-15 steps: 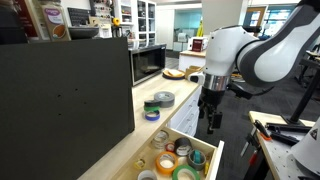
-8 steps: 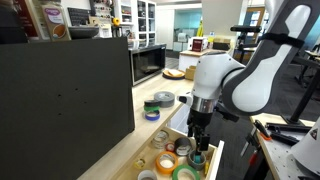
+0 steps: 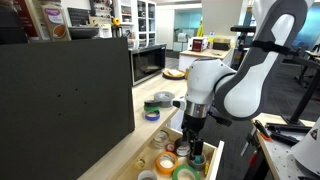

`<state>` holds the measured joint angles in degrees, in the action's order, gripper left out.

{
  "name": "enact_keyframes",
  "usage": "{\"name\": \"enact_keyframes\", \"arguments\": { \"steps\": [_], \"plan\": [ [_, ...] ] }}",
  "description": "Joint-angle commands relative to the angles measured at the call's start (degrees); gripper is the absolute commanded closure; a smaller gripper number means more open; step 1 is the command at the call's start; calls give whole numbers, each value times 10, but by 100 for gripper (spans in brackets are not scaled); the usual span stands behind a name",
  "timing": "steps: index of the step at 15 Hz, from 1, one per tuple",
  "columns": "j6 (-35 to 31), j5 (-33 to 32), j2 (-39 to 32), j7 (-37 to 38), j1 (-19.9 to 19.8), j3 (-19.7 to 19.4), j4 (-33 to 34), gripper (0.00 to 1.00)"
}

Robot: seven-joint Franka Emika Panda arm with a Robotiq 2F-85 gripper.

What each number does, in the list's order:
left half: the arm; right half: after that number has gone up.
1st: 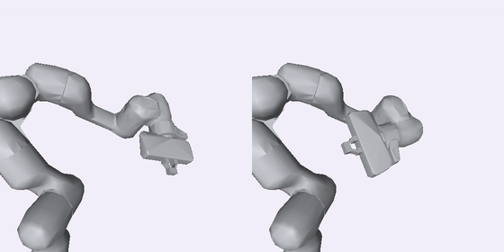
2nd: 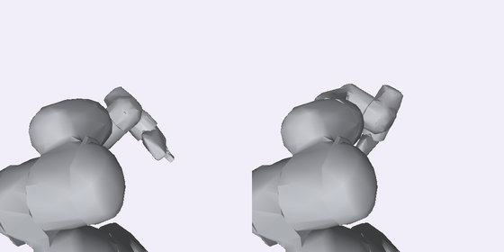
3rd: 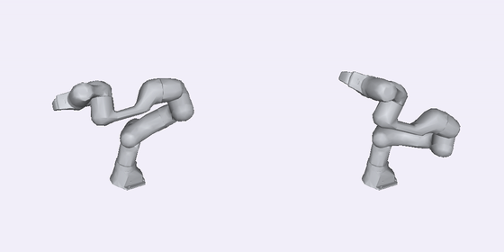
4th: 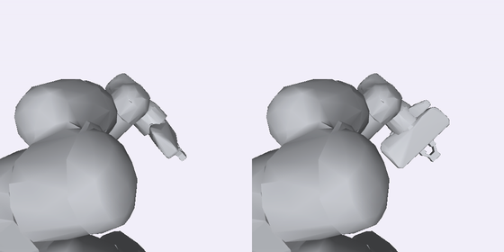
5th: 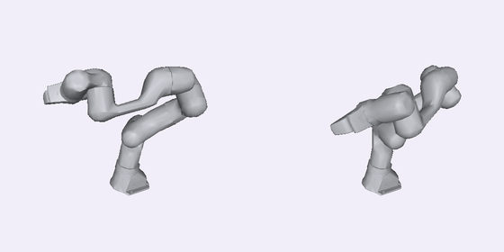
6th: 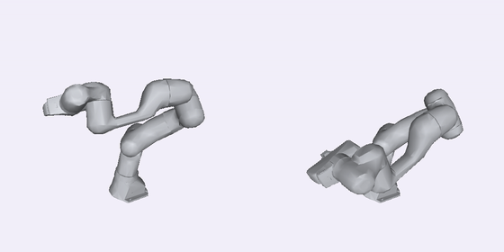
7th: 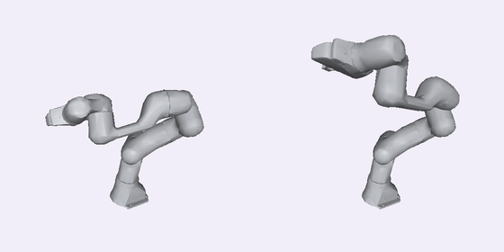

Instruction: Take the orange masking tape out of the open drawer and place it on top of the grey masking tape on the counter

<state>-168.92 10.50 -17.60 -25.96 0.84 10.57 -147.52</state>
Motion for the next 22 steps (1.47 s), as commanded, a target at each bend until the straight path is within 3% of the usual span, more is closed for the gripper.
{"name": "enact_keyframes", "arguments": {
  "steps": [1, 5, 11, 22],
  "plan": [
    [0, -27, -1, 21, -22, 17, 0, 0],
    [-10, -82, -71, 66, 7, -28, 28, 0],
    [9, -115, -168, 87, -8, -17, 100, 0],
    [10, -123, -261, 80, -26, 5, 203, 0]
  ]
}}
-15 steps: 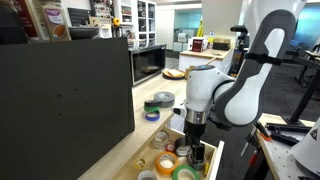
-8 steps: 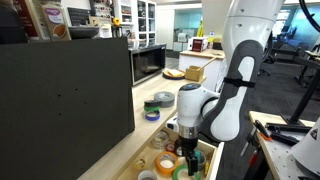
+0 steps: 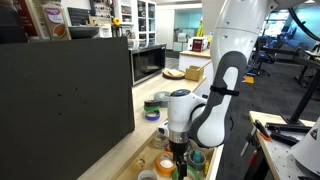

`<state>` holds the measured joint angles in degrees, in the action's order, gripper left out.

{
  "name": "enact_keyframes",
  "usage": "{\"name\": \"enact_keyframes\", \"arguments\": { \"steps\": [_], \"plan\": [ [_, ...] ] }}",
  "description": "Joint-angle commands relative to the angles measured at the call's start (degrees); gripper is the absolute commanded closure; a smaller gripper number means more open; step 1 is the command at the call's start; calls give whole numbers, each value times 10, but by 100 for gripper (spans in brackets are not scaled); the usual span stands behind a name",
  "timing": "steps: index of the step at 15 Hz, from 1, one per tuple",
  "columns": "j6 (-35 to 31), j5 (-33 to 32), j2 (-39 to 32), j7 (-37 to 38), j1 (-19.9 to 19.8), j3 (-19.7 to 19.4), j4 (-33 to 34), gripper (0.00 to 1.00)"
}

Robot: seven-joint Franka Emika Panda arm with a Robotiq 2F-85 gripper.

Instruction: Take the orange masking tape out of the open drawer and place it on top of the grey masking tape on the counter

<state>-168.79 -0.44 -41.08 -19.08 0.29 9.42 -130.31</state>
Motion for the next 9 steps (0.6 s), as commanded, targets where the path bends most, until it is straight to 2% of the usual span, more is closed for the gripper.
{"name": "enact_keyframes", "arguments": {
  "steps": [1, 9],
  "plan": [
    [10, -15, -36, 11, -22, 17, 41, 0],
    [10, -22, -90, 8, -29, 22, 105, 0]
  ]
}}
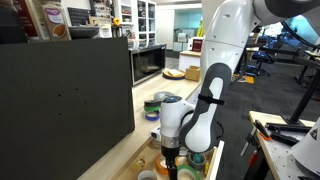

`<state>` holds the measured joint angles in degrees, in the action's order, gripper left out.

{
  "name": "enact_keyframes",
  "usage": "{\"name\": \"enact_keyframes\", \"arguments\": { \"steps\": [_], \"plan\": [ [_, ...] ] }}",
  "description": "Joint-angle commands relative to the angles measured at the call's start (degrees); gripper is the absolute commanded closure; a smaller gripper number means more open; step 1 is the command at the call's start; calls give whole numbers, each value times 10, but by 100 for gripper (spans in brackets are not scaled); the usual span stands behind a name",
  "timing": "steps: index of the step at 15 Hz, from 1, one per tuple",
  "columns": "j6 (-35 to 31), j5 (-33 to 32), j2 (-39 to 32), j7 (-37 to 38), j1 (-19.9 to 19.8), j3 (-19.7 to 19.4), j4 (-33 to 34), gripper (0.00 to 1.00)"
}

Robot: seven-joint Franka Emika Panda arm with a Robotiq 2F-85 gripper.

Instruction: Take the orange masking tape out of the open drawer and place it on top of the grey masking tape on the counter

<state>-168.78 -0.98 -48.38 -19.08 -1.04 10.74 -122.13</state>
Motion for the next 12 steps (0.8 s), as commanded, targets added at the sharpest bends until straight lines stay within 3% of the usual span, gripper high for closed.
{"name": "enact_keyframes", "arguments": {
  "steps": [1, 9, 10, 11, 12],
  "plan": [
    [10, -18, -22, 9, -14, 6, 28, 0],
    [10, -25, -43, 9, -21, 3, 42, 0],
    [10, -25, -43, 9, -21, 3, 41, 7],
    [5, -27, -42, 9, -19, 1, 39, 27],
    [3, -28, -40, 7, -21, 3, 37, 31]
  ]
}}
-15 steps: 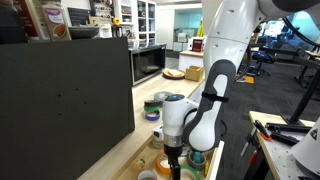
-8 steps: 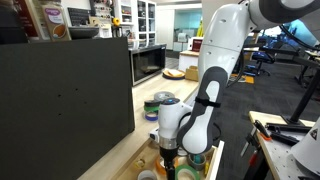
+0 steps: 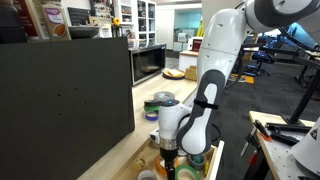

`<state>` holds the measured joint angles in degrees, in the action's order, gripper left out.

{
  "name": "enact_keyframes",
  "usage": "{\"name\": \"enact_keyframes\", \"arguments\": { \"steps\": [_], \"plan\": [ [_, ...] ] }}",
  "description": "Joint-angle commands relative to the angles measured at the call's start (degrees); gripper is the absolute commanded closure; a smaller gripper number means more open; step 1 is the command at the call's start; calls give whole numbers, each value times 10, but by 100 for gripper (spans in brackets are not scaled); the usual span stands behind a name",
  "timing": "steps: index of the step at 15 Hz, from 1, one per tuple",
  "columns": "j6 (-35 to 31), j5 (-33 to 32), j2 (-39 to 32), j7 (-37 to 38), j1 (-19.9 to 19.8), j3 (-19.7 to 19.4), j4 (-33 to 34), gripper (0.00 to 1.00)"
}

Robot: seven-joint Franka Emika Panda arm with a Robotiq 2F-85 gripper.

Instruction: Take the orange masking tape out of the open drawer and place it on top of the grey masking tape on the counter

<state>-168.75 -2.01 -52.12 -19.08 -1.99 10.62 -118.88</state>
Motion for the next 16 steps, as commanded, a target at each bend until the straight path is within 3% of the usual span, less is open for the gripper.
{"name": "enact_keyframes", "arguments": {
  "steps": [1, 11, 16],
  "plan": [
    [0, -19, 0, 6, -14, 6, 2, 32],
    [-18, -18, 9, 2, -41, 16, -20, 97],
    [-13, -19, 25, -8, -63, 41, -38, 96]
  ]
}}
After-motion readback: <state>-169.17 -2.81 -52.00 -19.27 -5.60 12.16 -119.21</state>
